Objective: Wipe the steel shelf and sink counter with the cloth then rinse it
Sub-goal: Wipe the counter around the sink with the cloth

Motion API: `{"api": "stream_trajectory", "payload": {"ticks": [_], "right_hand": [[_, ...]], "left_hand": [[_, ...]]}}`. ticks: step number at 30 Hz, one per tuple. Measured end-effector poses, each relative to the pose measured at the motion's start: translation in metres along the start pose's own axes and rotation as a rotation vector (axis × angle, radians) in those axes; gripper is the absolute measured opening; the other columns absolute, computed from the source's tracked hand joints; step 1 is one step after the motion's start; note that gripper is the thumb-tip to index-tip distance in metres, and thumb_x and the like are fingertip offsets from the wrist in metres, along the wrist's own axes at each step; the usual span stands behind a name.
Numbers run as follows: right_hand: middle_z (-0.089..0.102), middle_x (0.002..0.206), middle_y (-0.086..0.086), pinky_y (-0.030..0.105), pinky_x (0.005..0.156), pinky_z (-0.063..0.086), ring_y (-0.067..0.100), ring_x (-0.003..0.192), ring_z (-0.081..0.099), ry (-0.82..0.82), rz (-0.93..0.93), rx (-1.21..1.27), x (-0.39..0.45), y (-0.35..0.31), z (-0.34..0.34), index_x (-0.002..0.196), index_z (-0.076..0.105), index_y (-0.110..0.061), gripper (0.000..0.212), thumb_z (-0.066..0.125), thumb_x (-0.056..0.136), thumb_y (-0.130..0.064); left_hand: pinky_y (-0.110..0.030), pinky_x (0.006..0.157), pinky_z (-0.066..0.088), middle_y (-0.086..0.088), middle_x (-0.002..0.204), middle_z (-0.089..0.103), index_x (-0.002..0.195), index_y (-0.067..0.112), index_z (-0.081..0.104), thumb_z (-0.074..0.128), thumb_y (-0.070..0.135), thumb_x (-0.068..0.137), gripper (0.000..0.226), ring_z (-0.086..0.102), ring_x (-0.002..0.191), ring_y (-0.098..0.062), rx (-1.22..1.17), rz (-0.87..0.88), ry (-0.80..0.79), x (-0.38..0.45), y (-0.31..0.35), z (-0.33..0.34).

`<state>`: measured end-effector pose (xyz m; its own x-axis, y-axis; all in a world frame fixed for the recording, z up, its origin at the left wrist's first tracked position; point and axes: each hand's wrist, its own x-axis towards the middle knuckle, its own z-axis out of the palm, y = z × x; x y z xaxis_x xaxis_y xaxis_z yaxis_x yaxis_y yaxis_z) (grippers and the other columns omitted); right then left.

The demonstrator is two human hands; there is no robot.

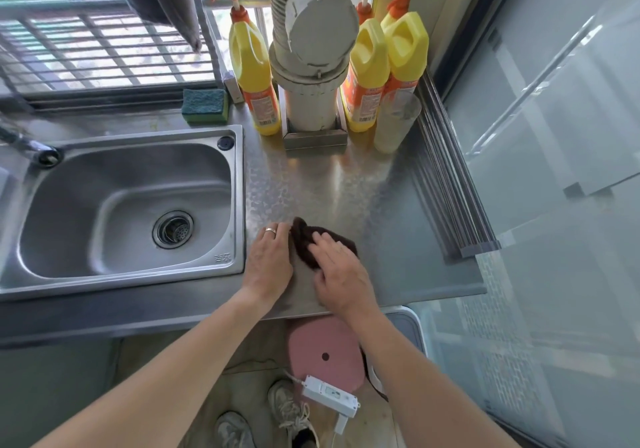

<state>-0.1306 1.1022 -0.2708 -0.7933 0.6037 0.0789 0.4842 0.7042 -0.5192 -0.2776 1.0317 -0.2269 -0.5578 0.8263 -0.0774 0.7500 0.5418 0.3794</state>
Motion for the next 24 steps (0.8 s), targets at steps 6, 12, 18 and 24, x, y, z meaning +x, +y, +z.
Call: {"api": "stream_trajectory", "payload": {"ticks": [6, 12, 18, 24], "right_hand": [[0.051, 0.151, 0.014, 0.053, 0.117, 0.034, 0.031, 0.142, 0.045, 0.213, 0.346, -0.153, -0.011, 0.063, -0.040, 0.135, 0.062, -0.006, 0.052, 0.039, 0.097, -0.034], [0.039, 0.160, 0.012, 0.058, 0.123, 0.016, 0.030, 0.152, 0.028, 0.277, 0.655, -0.225, -0.006, 0.075, -0.046, 0.148, 0.047, -0.012, 0.049, 0.037, 0.103, -0.031], [0.040, 0.156, 0.025, 0.051, 0.125, 0.020, 0.037, 0.148, 0.033, 0.368, 0.637, -0.062, 0.002, 0.046, -0.036, 0.157, 0.022, -0.003, 0.066, 0.049, 0.101, -0.025], [0.044, 0.156, 0.018, 0.044, 0.124, 0.026, 0.034, 0.146, 0.039, 0.180, 0.339, -0.030, 0.013, -0.007, 0.000, 0.157, 0.034, -0.010, 0.070, 0.058, 0.094, -0.030]], "left_hand": [[-0.038, 0.093, 0.043, -0.005, 0.120, 0.056, 0.123, 0.014, 0.053, 0.044, -0.011, 0.074, 0.055, 0.048, 0.113, -0.027, 0.068, 0.000, -0.057, -0.001, -0.009, -0.009], [-0.034, 0.088, 0.041, -0.002, 0.119, 0.057, 0.118, 0.016, 0.056, 0.043, -0.008, 0.078, 0.048, 0.049, 0.110, -0.025, 0.102, 0.030, -0.076, -0.002, -0.012, -0.012], [-0.034, 0.094, 0.036, 0.004, 0.128, 0.055, 0.116, 0.023, 0.059, 0.047, -0.002, 0.082, 0.044, 0.047, 0.121, -0.022, 0.113, -0.023, -0.029, -0.014, -0.019, -0.005], [-0.035, 0.087, 0.038, 0.005, 0.120, 0.060, 0.108, 0.025, 0.063, 0.050, 0.001, 0.084, 0.036, 0.052, 0.114, -0.022, 0.081, -0.027, 0.013, -0.009, -0.022, -0.002]]}}
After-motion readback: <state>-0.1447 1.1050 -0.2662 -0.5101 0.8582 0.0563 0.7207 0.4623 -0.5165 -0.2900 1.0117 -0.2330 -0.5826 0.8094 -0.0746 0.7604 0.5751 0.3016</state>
